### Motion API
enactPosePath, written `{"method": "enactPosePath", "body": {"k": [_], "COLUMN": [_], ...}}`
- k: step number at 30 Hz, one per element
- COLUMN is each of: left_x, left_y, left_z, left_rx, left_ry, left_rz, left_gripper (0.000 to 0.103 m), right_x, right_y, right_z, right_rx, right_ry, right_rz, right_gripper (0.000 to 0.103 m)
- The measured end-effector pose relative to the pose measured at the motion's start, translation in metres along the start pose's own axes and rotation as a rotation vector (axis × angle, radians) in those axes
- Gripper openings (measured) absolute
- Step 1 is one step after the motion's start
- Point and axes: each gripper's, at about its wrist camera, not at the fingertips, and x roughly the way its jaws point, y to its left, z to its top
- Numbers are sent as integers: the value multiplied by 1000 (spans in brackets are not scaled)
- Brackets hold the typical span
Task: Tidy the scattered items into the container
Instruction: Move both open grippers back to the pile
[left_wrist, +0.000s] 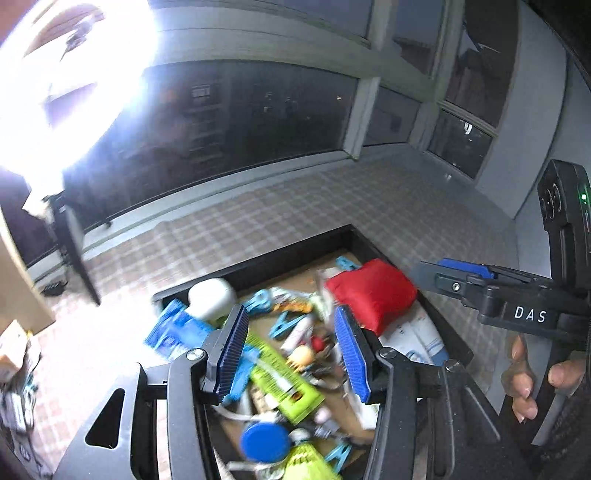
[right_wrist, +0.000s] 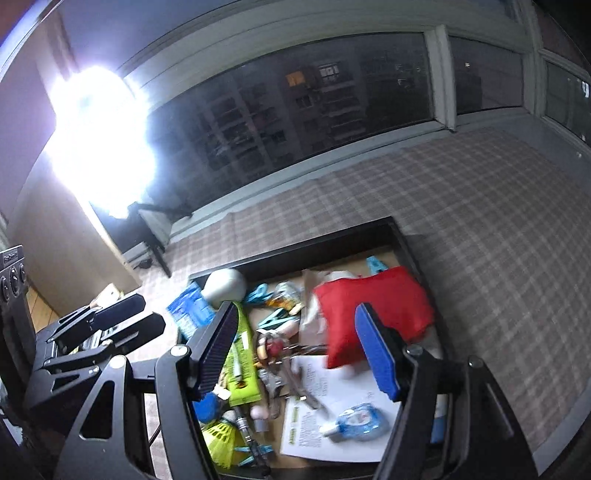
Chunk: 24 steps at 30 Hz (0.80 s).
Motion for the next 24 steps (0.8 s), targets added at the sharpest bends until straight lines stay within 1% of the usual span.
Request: {"method": "enactPosePath", "body": {"k": [4, 7, 13, 20, 24], "left_x": [-22, -38, -73, -120, -147], "left_y": [23, 42, 84, 140, 181], "left_z": [-17, -32, -67, -112, -142], "left_rx": [-33, -70, -116, -182, -255], "left_ry": [-8, -15, -1, 5, 16], "left_rz": [38, 63, 137, 249, 317], "left_gripper": [47, 47, 47, 48, 49], "right_x": [3, 9, 25, 42, 52], "right_y": [29, 58, 122, 202, 248], "right_z": [-7, -13, -29, -57, -75], "right_rx": [-58, -121, -228, -351, -412], "right_ry": [9, 24, 71, 121, 154], "right_rz": [41, 67, 143, 241, 296], "right_gripper": [65, 65, 65, 65, 65]}}
